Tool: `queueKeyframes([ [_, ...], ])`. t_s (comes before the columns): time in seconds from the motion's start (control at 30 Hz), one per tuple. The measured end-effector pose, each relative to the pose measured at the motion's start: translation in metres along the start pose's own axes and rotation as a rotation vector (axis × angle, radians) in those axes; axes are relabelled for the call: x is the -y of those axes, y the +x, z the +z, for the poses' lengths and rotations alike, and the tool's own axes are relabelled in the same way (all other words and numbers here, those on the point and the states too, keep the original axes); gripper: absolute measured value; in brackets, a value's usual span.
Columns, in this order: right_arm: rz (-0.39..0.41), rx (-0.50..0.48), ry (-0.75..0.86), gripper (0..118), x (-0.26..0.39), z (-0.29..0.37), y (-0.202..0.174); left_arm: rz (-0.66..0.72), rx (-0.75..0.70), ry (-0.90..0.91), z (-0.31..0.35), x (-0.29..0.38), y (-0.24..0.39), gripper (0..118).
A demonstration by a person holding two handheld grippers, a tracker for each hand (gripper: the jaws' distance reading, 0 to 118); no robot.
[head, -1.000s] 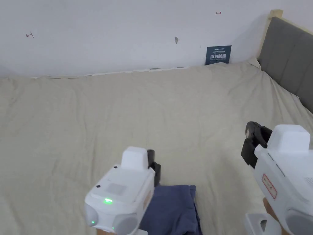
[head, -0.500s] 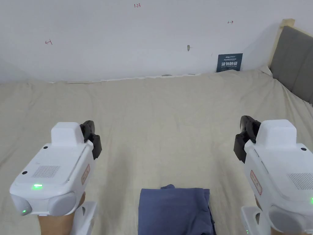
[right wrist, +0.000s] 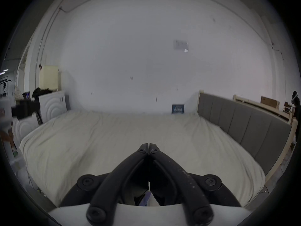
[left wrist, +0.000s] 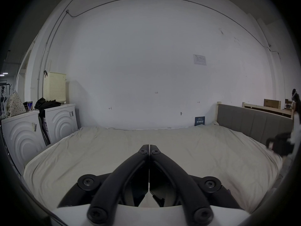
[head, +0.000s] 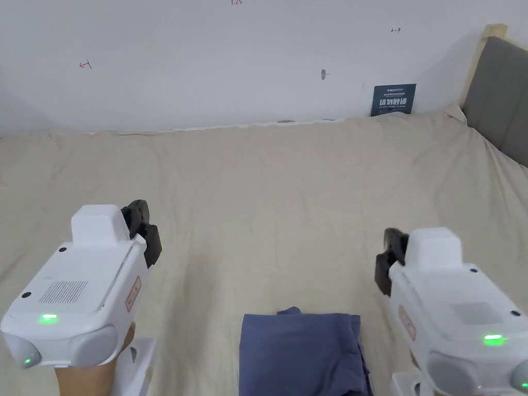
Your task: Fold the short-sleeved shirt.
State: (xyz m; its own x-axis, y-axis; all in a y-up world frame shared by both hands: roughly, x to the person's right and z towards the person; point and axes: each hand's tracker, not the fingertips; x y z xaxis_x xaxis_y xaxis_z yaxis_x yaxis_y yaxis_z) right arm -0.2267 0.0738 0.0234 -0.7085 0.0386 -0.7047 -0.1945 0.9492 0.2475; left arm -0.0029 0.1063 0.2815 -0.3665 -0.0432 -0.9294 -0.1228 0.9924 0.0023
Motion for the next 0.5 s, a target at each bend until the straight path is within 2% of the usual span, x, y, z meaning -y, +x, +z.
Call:
queueKeyframes([
  [0.3, 0.075, -0.039, -0.329, 2, 0.129, -0.056, -0.041, -0.013, 0.03, -0.054, -0.002, 0.015, 0.008, 0],
  [0.33, 0.086, -0.043, -0.357, 2, 0.139, -0.059, -0.043, 0.037, 0.046, -0.076, -0.003, 0.019, 0.009, 0],
  [0.5, 0.123, -0.049, -0.494, 2, 0.186, -0.075, -0.042, 0.081, 0.086, -0.151, -0.009, 0.037, 0.01, 0],
])
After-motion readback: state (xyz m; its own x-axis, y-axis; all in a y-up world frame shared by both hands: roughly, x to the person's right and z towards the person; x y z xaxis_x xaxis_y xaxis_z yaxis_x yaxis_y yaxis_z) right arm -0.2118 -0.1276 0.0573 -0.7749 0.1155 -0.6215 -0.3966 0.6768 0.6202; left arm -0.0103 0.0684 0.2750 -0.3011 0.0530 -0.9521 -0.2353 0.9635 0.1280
